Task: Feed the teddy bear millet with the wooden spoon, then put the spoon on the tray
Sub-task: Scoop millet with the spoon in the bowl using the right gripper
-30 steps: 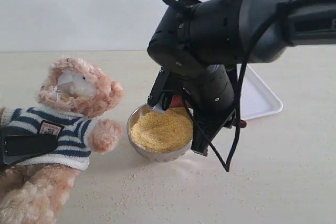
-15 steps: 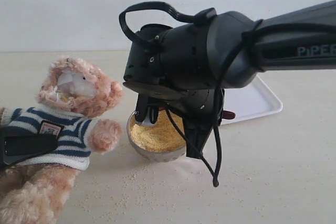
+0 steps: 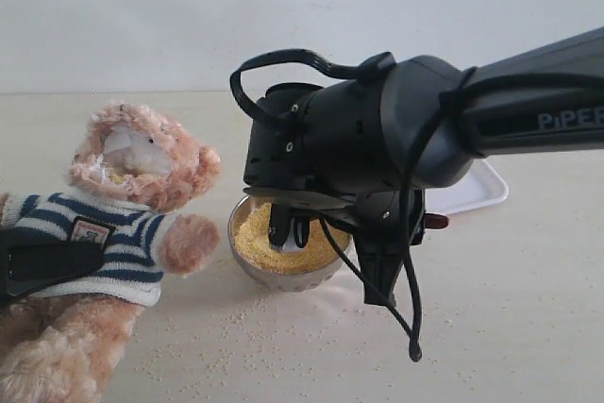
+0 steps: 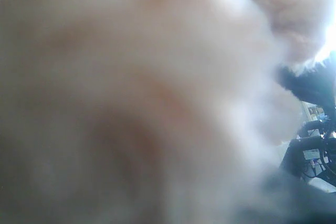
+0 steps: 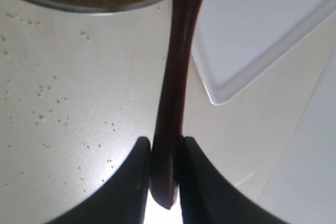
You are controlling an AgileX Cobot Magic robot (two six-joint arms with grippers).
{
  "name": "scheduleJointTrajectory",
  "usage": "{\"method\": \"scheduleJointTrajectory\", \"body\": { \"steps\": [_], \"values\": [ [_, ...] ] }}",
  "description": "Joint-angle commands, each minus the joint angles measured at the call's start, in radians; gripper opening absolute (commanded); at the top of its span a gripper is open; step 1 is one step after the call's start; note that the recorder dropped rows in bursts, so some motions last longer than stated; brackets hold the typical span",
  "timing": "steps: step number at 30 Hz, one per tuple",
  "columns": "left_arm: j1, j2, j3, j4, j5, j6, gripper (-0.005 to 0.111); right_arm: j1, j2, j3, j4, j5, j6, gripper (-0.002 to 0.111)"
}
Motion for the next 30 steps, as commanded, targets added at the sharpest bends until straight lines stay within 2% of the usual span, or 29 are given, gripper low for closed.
{"method": "scheduleJointTrajectory", "body": {
  "steps": [1,15,30],
  "values": [
    [0.003,-0.001,-0.008,-0.009,0.034,0.007,0.005,0.002,-0.004,0.003,-0.03,0.001,0.009,0.001],
    [0.003,-0.001,-0.008,-0.009,0.034,0.007,0.005,0.019,0.061,0.0,-0.117,0.001,0.002,0.001],
    [0.003,-0.001,-0.008,-0.009,0.034,0.007,0.005,0.068,0.089,-0.013,-0.039,0.001,-0.013,0.001]
  ]
}}
